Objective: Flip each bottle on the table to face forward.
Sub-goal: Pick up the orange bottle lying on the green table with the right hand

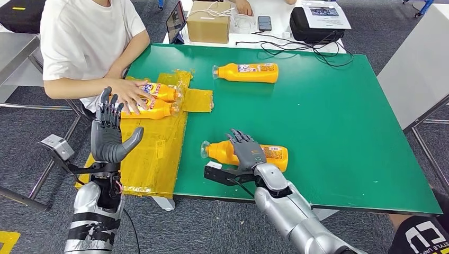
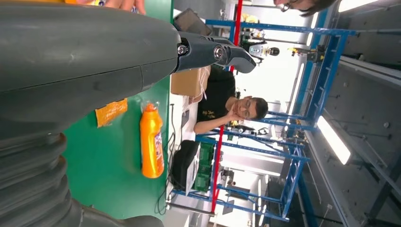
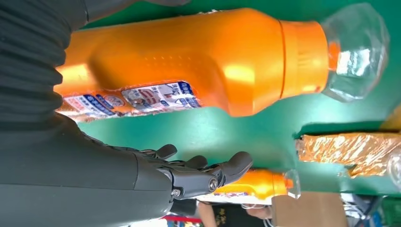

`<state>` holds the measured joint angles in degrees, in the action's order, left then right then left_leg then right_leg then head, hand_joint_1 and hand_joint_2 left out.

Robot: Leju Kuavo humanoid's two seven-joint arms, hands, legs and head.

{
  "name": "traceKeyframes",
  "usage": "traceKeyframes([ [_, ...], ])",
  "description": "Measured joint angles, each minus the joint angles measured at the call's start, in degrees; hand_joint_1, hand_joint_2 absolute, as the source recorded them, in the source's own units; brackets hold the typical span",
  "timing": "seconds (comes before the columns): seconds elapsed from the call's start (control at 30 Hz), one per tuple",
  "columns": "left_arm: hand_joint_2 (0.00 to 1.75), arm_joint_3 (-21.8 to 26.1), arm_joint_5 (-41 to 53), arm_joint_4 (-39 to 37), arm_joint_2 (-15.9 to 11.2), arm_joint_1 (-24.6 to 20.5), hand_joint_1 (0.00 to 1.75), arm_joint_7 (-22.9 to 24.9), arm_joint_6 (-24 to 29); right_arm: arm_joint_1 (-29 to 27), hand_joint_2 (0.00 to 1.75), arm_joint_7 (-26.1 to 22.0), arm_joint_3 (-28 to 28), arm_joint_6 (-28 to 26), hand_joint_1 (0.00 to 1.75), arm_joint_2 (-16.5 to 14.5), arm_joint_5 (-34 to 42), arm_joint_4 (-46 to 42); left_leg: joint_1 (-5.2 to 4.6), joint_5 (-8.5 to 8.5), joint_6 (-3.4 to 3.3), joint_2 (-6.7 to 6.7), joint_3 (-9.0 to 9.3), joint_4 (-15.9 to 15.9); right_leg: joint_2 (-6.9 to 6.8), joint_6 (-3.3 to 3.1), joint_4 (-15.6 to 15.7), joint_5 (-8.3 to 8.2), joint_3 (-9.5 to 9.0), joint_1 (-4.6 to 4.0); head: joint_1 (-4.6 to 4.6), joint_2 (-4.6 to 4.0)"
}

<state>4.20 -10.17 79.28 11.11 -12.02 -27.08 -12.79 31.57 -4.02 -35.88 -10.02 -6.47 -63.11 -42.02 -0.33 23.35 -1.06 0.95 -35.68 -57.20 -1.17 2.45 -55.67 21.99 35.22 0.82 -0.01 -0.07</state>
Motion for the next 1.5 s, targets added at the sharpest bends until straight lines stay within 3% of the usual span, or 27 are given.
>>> traceKeyframes([
  [0.53, 1.75, 2.2, 1.2, 4.8, -0.1, 2.6, 0.00, -0.1, -0.9, 1.5, 1.75, 3.8, -3.5, 5.4, 0.00, 6.3, 0.8, -3.3, 0.00, 0.00, 0.00, -0.11, -0.04, 0.0, -0.07, 0.01, 0.0, 0.01, 0.02, 0.00, -0.01, 0.00],
  [0.97, 1.75, 2.5, -0.4, 4.7, -0.2, 2.7, 0.00, 1.9, -2.4, 0.8, 1.75, 4.5, -3.8, 3.9, 0.00, 7.5, 3.3, 1.0, 0.00, 0.01, 0.00, -0.11, -0.04, 0.0, -0.06, 0.01, 0.0, 0.01, 0.05, -0.01, -0.01, 0.00],
  [1.2, 1.75, 2.6, -0.1, 4.7, -0.2, 3.1, 0.00, 1.9, -2.2, 0.9, 1.75, 7.4, -3.9, 3.5, 0.00, 8.5, 1.1, 1.9, 0.00, 0.00, -0.01, -0.12, -0.03, 0.0, -0.07, 0.01, 0.0, 0.01, 0.02, 0.00, 0.00, 0.00],
  [1.37, 1.75, 2.8, 0.4, 5.2, -0.2, 4.2, 0.00, 1.9, -2.0, 1.1, 1.75, 13.8, -4.0, 2.8, 0.00, 9.7, -4.0, 2.2, -0.01, 0.00, -0.02, -0.11, 0.03, 0.0, -0.07, 0.01, 0.0, 0.01, -0.03, 0.01, -0.01, 0.00],
  [1.5, 1.75, 3.0, 0.5, 5.9, -0.3, 4.9, 0.00, 1.9, -2.0, 1.1, 1.75, 15.7, -3.1, 2.7, 0.00, 10.5, -6.6, 2.2, -0.01, 0.01, -0.03, -0.11, 0.07, 0.0, -0.06, 0.01, 0.0, 0.01, -0.06, 0.01, -0.01, 0.00],
])
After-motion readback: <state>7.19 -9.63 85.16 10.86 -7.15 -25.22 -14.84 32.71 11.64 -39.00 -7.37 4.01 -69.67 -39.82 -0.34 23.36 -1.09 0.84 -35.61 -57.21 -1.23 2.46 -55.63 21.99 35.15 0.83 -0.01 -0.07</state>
